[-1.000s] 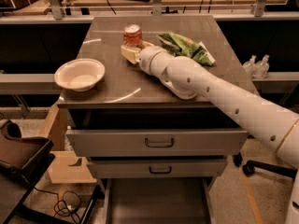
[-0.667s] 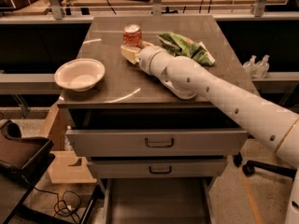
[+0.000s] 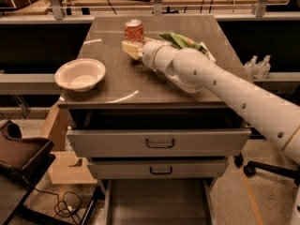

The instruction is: Place coke can into bottom drawer

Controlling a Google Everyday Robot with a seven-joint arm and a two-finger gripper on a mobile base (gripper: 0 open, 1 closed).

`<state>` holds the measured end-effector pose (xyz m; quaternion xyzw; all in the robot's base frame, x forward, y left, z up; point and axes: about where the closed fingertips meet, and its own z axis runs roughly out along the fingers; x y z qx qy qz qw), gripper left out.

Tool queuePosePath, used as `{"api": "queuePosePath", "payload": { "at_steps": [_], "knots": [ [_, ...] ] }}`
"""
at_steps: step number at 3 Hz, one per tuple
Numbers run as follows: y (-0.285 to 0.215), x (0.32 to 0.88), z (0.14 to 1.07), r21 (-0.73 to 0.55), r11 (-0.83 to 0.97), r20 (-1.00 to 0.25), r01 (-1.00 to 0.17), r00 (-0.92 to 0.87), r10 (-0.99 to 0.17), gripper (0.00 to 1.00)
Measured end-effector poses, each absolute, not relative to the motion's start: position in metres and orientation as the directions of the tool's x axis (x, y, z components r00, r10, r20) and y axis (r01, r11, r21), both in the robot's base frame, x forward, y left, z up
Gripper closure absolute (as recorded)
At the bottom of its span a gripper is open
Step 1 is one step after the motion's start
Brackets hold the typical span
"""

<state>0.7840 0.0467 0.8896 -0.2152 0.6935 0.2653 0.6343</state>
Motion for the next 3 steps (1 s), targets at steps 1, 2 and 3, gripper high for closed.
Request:
{"api": "queuePosePath", "payload": {
  "at_steps": [1, 2, 3],
  "knots": [
    [0.022, 0.765, 0.916, 0.073, 0.77, -0.995, -0.634, -0.1, 0.012, 1.0],
    [0.0, 0.738, 0.938, 0.051, 0.767, -0.996, -0.639, -0.093, -0.011, 1.0],
    [-0.022, 0.696, 0.957, 0.037, 0.76, -0.996, -0.649, -0.089, -0.028, 1.0]
  ]
}}
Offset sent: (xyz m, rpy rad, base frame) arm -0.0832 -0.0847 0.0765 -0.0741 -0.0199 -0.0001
